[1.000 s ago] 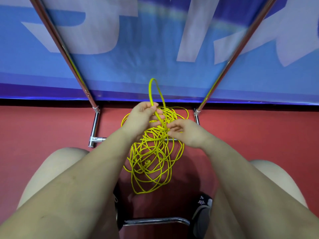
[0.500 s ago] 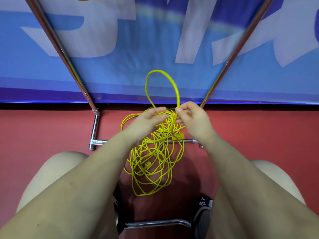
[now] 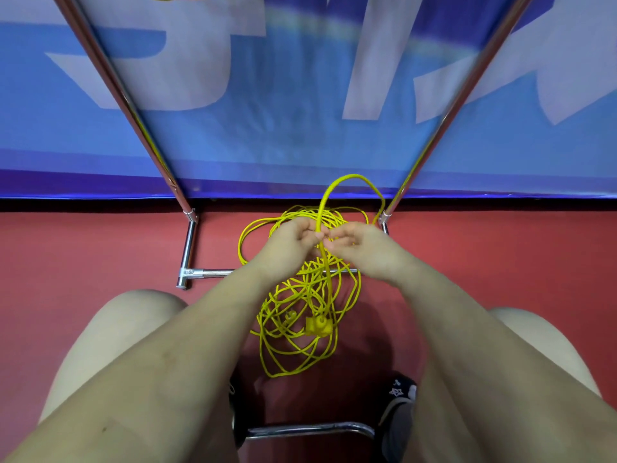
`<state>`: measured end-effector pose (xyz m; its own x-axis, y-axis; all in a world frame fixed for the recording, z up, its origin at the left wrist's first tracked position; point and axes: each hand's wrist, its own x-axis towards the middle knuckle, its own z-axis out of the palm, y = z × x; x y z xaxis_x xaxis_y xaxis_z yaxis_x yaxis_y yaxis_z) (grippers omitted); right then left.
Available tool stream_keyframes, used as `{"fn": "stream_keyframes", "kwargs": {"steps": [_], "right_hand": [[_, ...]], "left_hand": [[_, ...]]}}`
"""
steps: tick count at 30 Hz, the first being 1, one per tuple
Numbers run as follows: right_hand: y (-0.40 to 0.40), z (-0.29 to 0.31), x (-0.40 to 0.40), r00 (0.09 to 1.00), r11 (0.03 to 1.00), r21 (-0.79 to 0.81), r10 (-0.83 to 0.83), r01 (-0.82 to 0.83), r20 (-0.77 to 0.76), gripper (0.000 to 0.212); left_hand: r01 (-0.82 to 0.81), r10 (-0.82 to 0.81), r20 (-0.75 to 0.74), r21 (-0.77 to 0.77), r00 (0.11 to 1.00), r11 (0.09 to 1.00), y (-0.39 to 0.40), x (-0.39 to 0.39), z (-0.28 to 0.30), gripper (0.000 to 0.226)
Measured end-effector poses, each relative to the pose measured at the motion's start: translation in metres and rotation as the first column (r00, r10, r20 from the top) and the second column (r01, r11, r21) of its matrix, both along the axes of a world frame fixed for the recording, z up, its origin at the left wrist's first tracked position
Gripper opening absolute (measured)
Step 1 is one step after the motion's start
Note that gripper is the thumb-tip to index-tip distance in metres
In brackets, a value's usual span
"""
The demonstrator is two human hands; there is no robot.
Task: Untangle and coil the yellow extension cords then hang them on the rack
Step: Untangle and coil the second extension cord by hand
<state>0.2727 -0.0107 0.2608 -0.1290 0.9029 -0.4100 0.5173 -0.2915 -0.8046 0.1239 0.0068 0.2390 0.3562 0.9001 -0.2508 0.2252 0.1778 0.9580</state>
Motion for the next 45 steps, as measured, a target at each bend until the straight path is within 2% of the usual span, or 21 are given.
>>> {"fn": "stream_keyframes", "kwargs": {"steps": [3, 6, 8, 12, 14, 16, 18, 21, 22, 23, 25, 28, 30, 31, 32, 33, 35, 39, 41, 43, 45], "right_hand": [[-0.007, -0.009, -0.004, 0.971, 0.985, -0.045, 0.172, -0.167, 0.166, 0.026], [-0.007, -0.008, -0.005, 0.966, 0.981, 0.003, 0.188, -0.192, 0.18, 0.012], [-0.006, -0.005, -0.005, 0.977, 0.986, 0.043, 0.154, -0.162, 0.148, 0.015], [-0.004, 0.002, -0.01, 0.998, 1.0, 0.016, 0.004, -0.003, -0.069, 0.021], [0.0, 0.009, -0.008, 0.976, 0.992, 0.012, -0.119, 0.123, -0.183, 0.017], [0.005, 0.016, -0.001, 0.907, 0.958, -0.003, -0.274, 0.288, -0.32, 0.011], [0.008, 0.021, 0.006, 0.813, 0.906, -0.048, -0.399, 0.419, -0.424, 0.012], [0.009, 0.022, 0.009, 0.711, 0.858, -0.115, -0.484, 0.501, -0.511, 0.012], [0.009, 0.022, 0.009, 0.702, 0.857, -0.122, -0.485, 0.501, -0.522, 0.011], [0.009, 0.022, 0.009, 0.719, 0.865, -0.111, -0.472, 0.489, -0.511, 0.011], [0.009, 0.018, 0.009, 0.826, 0.908, -0.043, -0.398, 0.417, -0.399, 0.021], [0.003, 0.008, 0.006, 0.989, 0.992, 0.015, -0.127, 0.129, -0.07, 0.03], [-0.004, 0.001, 0.001, 0.994, 0.995, -0.043, 0.091, -0.089, 0.06, 0.022], [-0.007, -0.002, -0.002, 0.98, 0.984, -0.067, 0.172, -0.166, 0.102, 0.009], [-0.008, -0.003, -0.004, 0.966, 0.976, -0.062, 0.217, -0.21, 0.139, 0.009], [-0.008, -0.004, -0.004, 0.958, 0.973, -0.045, 0.23, -0.225, 0.173, 0.022], [-0.007, -0.002, -0.003, 0.969, 0.983, -0.029, 0.186, -0.184, 0.162, 0.028], [-0.005, 0.001, -0.003, 0.983, 0.991, 0.048, 0.117, -0.125, 0.138, 0.022], [-0.002, 0.002, -0.001, 0.993, 0.992, 0.118, 0.04, -0.053, 0.114, 0.024], [0.002, 0.006, 0.002, 0.999, 0.987, 0.156, -0.046, 0.041, 0.026, 0.025], [0.005, 0.009, 0.004, 0.981, 0.968, 0.172, -0.167, 0.181, -0.095, 0.025]], "left_hand": [[-0.102, 0.109, 0.106, -0.072, 0.988, 0.992, 0.004, -0.002, 0.008, 0.012], [-0.158, 0.176, 0.178, -0.113, 0.968, 0.981, 0.006, -0.004, 0.017, 0.01], [-0.183, 0.21, 0.219, -0.134, 0.953, 0.974, 0.007, -0.005, 0.019, 0.012], [-0.19, 0.226, 0.21, -0.182, 0.951, 0.965, 0.01, -0.007, 0.015, 0.016], [-0.1, 0.127, 0.121, -0.209, 0.984, 0.973, 0.009, -0.007, 0.009, 0.021], [0.075, -0.077, 0.001, -0.232, 0.997, 0.97, 0.004, -0.005, 0.003, 0.029], [0.223, -0.246, -0.09, -0.209, 0.965, 0.952, -0.002, -0.002, -0.005, 0.031], [0.213, -0.227, -0.12, -0.123, 0.966, 0.969, -0.007, -0.001, -0.003, 0.01], [0.197, -0.208, -0.112, -0.096, 0.972, 0.976, -0.006, -0.002, -0.003, 0.013], [0.183, -0.191, -0.123, -0.071, 0.974, 0.98, -0.005, -0.002, -0.002, 0.013], [0.127, -0.131, -0.127, -0.037, 0.983, 0.991, -0.002, -0.003, 0.0, 0.011], [-0.017, 0.016, -0.026, -0.058, 1.0, 0.998, 0.003, -0.004, 0.006, 0.012], [-0.095, 0.1, 0.053, -0.092, 0.994, 0.991, 0.005, -0.005, 0.011, 0.014], [-0.127, 0.138, 0.092, -0.112, 0.986, 0.986, 0.006, -0.005, 0.013, 0.014], [-0.159, 0.176, 0.123, -0.133, 0.977, 0.978, 0.007, -0.006, 0.016, 0.015], [-0.187, 0.207, 0.141, -0.142, 0.968, 0.972, 0.008, -0.007, 0.016, 0.015], [-0.228, 0.26, 0.196, -0.172, 0.946, 0.958, 0.01, -0.008, 0.017, 0.016], [-0.225, 0.277, 0.251, -0.215, 0.928, 0.95, 0.012, -0.009, 0.015, 0.013], [-0.148, 0.184, 0.183, -0.195, 0.966, 0.97, 0.011, -0.008, 0.01, 0.017], [-0.008, 0.017, 0.06, -0.143, 0.998, 0.99, 0.007, -0.006, 0.006, 0.03], [0.137, -0.145, -0.085, -0.092, 0.986, 0.986, 0.0, -0.005, 0.003, 0.033]]}}
